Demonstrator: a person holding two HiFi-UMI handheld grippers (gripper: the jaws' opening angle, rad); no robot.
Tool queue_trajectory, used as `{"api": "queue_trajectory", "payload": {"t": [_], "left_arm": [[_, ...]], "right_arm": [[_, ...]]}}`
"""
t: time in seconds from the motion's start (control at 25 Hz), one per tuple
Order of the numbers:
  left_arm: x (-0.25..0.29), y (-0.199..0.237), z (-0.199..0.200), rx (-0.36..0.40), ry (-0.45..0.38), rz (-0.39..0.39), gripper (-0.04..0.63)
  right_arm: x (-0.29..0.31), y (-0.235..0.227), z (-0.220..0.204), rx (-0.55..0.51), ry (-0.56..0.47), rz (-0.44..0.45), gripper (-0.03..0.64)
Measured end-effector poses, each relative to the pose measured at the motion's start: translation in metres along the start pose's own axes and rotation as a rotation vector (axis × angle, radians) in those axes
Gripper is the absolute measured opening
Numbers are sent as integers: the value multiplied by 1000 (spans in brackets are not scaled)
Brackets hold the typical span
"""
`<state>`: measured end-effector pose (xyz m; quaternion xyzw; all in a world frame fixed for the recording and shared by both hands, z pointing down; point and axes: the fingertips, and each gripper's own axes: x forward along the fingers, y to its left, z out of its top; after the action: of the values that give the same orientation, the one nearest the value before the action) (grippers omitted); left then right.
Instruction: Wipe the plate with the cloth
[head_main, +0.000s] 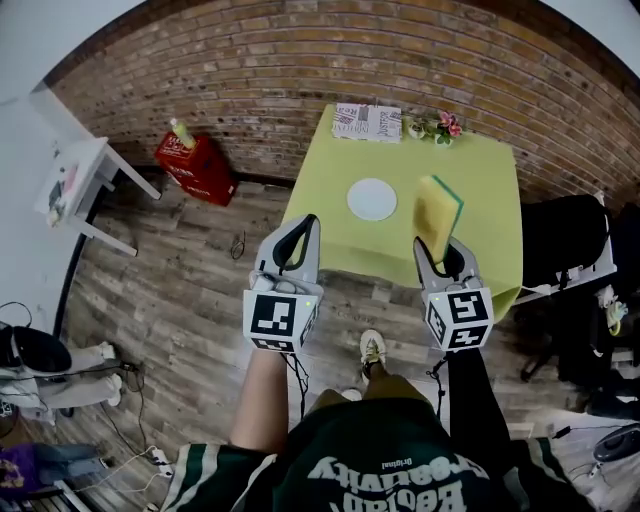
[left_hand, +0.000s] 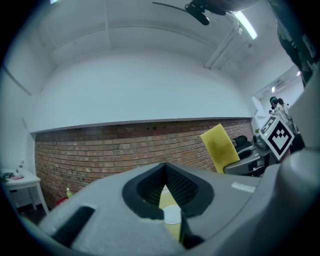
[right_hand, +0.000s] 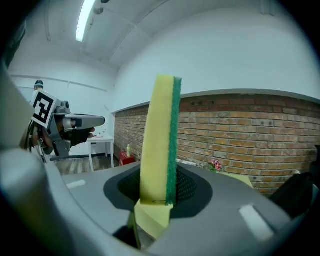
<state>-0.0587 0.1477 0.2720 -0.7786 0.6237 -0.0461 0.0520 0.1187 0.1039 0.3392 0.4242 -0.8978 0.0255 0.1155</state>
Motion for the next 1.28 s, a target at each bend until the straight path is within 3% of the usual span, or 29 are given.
{"api": "queue_trajectory", "payload": {"t": [0.8, 1.28], "left_arm": [[139, 61, -12, -28, 34, 110, 8], [179, 68, -29, -19, 67, 61, 8]], "right_arm": [[153, -74, 34, -20, -35, 153, 137], [191, -92, 22, 33, -1, 148, 137]]}}
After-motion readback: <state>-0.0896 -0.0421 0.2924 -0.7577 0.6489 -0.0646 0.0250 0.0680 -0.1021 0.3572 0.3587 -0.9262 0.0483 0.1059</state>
